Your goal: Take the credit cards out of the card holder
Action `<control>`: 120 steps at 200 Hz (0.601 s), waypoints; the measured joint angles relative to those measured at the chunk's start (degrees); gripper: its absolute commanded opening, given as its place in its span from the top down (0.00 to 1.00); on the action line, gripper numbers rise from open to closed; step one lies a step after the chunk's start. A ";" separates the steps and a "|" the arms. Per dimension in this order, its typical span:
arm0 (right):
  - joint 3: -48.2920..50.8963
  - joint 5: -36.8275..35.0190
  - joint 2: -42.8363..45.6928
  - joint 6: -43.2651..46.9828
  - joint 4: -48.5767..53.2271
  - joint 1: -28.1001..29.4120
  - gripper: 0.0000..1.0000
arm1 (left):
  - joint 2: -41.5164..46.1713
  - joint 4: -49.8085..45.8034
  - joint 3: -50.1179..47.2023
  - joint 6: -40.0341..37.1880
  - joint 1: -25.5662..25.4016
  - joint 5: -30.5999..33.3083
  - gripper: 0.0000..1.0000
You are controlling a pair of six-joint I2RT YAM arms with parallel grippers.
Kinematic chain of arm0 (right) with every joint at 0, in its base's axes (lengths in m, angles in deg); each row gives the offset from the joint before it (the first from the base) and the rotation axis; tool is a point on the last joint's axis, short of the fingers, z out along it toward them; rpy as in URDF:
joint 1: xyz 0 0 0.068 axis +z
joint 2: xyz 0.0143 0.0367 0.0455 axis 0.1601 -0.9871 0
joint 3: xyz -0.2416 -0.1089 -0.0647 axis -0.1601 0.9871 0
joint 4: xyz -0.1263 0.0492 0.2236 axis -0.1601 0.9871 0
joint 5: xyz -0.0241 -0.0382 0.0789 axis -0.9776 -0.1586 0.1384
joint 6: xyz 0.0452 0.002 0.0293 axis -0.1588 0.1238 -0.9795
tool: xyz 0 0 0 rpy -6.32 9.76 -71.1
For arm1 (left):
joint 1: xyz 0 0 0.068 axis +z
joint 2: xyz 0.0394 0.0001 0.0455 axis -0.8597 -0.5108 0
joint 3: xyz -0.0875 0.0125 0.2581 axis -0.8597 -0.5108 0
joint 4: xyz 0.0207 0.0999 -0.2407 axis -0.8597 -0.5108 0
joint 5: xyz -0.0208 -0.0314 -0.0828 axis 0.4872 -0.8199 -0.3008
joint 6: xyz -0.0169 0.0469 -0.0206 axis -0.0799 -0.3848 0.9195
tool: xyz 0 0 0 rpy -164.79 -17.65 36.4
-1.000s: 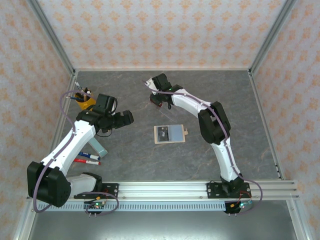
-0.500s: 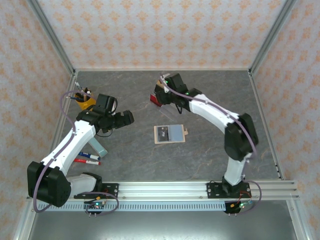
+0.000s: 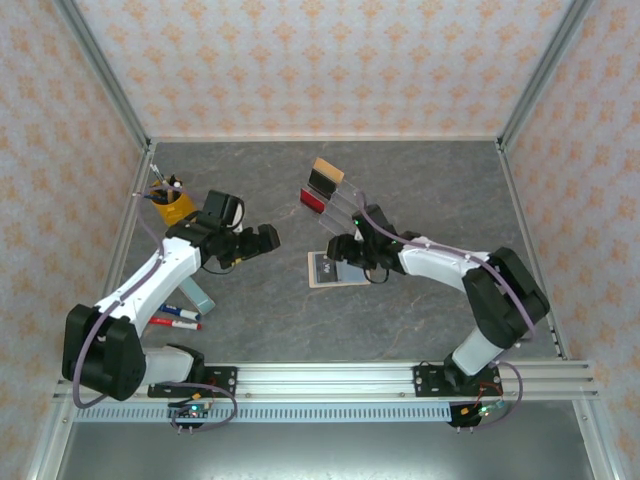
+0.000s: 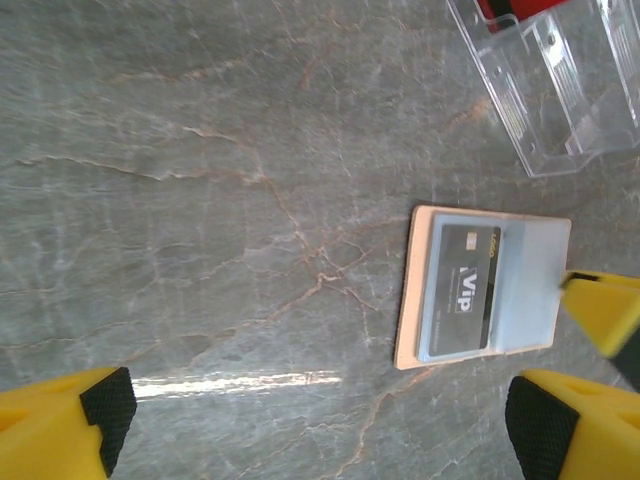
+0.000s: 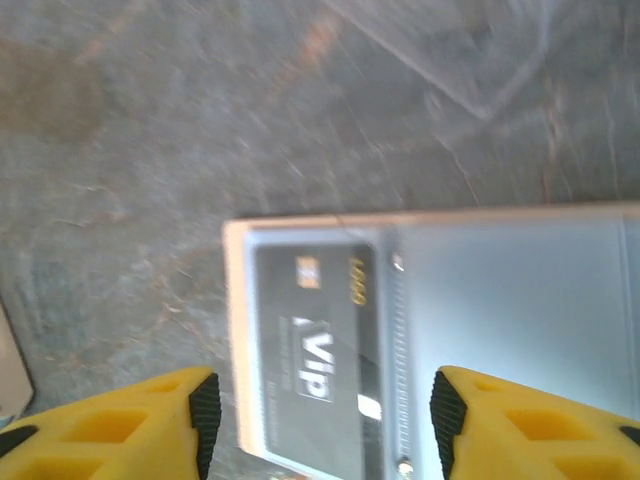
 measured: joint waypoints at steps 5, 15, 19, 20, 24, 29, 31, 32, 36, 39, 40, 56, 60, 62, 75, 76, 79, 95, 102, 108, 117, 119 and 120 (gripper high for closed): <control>0.59 0.57 -0.48 -1.18 -0.74 0.00 0.49 | -0.44 0.57 -0.11 0.31 -0.39 -0.31 0.07; 1.14 1.49 -1.44 -2.60 -2.10 0.00 0.52 | -1.27 1.44 -0.26 0.72 -1.18 -0.74 0.08; 1.16 1.79 -1.77 -3.43 -2.67 0.00 0.54 | -1.62 1.95 -0.35 1.05 -1.57 -0.90 0.09; 1.16 1.88 -1.90 -3.45 -2.73 0.00 0.54 | -1.68 2.01 -0.35 1.05 -1.64 -0.92 0.09; 1.16 2.14 -2.27 -3.87 -3.34 0.00 0.55 | -2.12 2.54 -0.44 1.42 -2.12 -1.09 0.10; 1.16 2.40 -2.69 -4.28 -4.13 0.00 0.56 | -2.58 3.06 -0.44 1.66 -2.60 -1.40 0.10; 1.16 2.47 -2.82 -4.55 -4.37 0.00 0.57 | -2.73 3.23 -0.46 1.86 -2.78 -1.53 0.11; 1.16 2.58 -2.91 -4.83 -4.55 0.00 0.57 | -2.86 3.34 -0.46 1.86 -2.95 -1.55 0.11; 1.16 2.71 -3.19 -4.87 -4.94 0.00 0.58 | -3.32 3.80 -0.46 1.99 -3.39 -1.79 0.12; 1.16 2.89 -3.41 -5.35 -5.29 0.00 0.58 | -3.58 4.15 -0.46 2.14 -3.69 -1.92 0.13; 1.16 2.89 -3.48 -5.35 -5.38 0.00 0.58 | -3.74 4.24 -0.46 2.14 -3.82 -1.97 0.13; 1.14 3.28 -4.39 -6.12 -6.47 0.00 0.61 | -5.64 6.10 -0.46 3.08 -5.62 -2.43 0.17; 1.14 3.28 -4.57 -6.43 -6.56 0.00 0.62 | -6.12 6.45 -0.46 3.23 -6.01 -2.60 0.18; 1.09 3.30 -4.66 -6.38 -6.60 0.00 0.62 | -6.38 6.75 -0.46 3.37 -6.23 -2.67 0.19; 0.98 3.28 -5.25 -6.80 -6.75 0.00 0.63 | -8.13 8.20 -0.42 4.09 -7.43 -3.45 0.25; 0.96 3.26 -5.31 -6.80 -6.75 0.00 0.63 | -8.37 8.48 -0.42 4.33 -7.56 -3.50 0.26; 0.94 3.21 -5.46 -6.86 -6.75 0.00 0.63 | -8.81 8.79 -0.42 4.48 -7.80 -3.65 0.27; 0.94 3.15 -5.95 -7.02 -6.73 0.00 0.65 | -11.19 10.64 -0.39 5.31 -8.98 -4.50 0.38; 0.94 3.10 -5.99 -7.04 -6.73 0.00 0.65 | -12.37 11.47 -0.31 5.95 -9.42 -4.94 0.43; 0.94 2.99 -5.99 -7.06 -6.71 0.00 0.66 | -13.35 12.07 -0.15 6.23 -9.77 -5.16 0.47; 0.92 2.95 -5.99 -7.04 -6.71 0.00 0.67 | -15.06 13.14 0.17 7.15 -10.38 -5.53 0.53; 0.94 2.93 -5.99 -7.06 -6.69 0.00 0.67 | -15.45 13.27 0.33 6.91 -10.51 -5.64 0.55; 0.94 2.93 -5.99 -7.06 -6.69 0.00 0.67 | -15.58 13.35 0.37 6.82 -10.54 -5.64 0.56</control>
